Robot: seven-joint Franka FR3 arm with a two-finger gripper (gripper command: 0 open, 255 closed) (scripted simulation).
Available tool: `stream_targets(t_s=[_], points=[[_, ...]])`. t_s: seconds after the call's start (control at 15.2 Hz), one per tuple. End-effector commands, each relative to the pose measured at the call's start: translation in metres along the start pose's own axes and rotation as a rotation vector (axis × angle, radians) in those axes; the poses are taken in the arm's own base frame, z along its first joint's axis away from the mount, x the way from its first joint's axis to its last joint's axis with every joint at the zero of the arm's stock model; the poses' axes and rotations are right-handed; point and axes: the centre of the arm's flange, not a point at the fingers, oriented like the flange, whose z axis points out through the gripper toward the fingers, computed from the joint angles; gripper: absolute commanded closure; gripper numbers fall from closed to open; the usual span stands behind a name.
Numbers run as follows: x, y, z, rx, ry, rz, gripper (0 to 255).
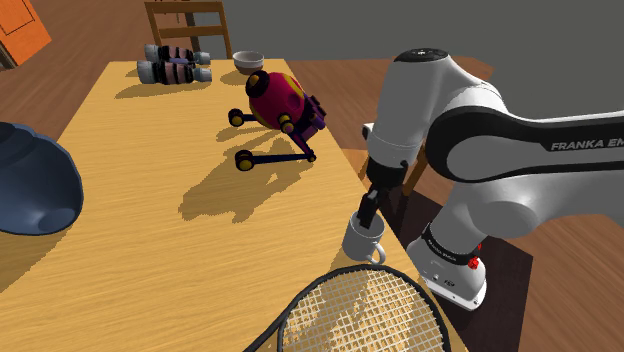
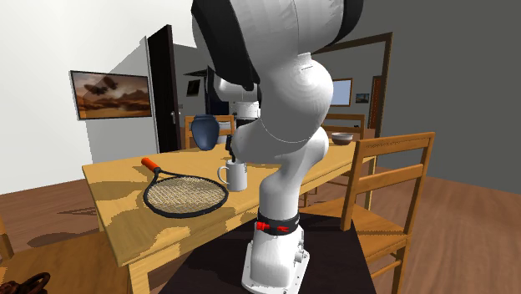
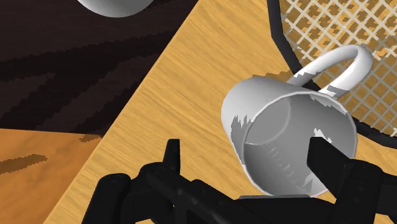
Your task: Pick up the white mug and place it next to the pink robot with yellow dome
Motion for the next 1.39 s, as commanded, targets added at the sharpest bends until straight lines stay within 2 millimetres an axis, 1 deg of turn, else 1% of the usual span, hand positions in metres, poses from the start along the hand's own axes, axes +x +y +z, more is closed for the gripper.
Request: stream_targets(t_s=[0.0, 0.46, 0.53, 1.12, 1.32], points=[[0.0, 0.001, 0.007, 0.0, 0.001, 0.0, 0], [0.0, 0.001, 0.007, 0.0, 0.0, 0.0, 0], [0.0, 0.001, 0.007, 0.0, 0.0, 0.0, 255], [0.0, 0.001, 0.007, 0.0, 0.001, 0.0, 255], [-0.001, 0.0, -0.009, 0.0, 0.001, 0.0, 255]])
